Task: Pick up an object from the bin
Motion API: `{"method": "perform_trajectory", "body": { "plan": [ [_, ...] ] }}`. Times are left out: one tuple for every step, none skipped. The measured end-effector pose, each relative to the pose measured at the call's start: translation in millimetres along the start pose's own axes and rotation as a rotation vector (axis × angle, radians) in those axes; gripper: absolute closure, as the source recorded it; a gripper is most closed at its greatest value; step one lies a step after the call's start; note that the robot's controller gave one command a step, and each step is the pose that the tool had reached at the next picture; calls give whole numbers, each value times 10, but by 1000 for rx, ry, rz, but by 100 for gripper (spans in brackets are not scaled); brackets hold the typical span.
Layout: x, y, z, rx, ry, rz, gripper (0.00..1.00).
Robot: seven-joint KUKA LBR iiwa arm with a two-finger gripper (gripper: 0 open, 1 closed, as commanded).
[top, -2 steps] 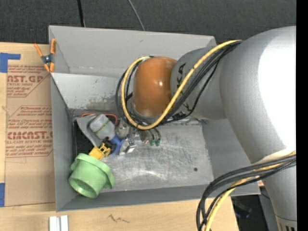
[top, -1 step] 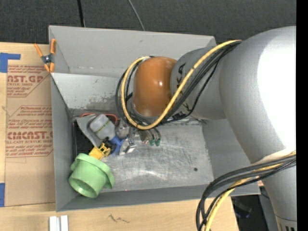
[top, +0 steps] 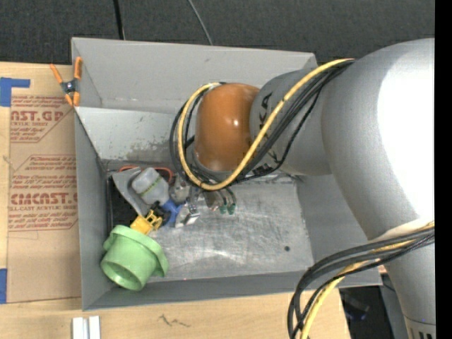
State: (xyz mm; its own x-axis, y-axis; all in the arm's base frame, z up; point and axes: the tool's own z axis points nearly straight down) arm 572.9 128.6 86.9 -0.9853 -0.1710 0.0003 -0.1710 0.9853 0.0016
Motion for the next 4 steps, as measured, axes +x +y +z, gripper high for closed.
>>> {"method": "perform_trajectory", "body": {
  "plan": [
    [9,-8,-272,1,3,-4,100],
    [68,-116,-582,0,-1,17,100],
    [35,-155,-708,1,-5,24,100],
    [61,-354,-1229,1,-3,18,100]
  ]
}}
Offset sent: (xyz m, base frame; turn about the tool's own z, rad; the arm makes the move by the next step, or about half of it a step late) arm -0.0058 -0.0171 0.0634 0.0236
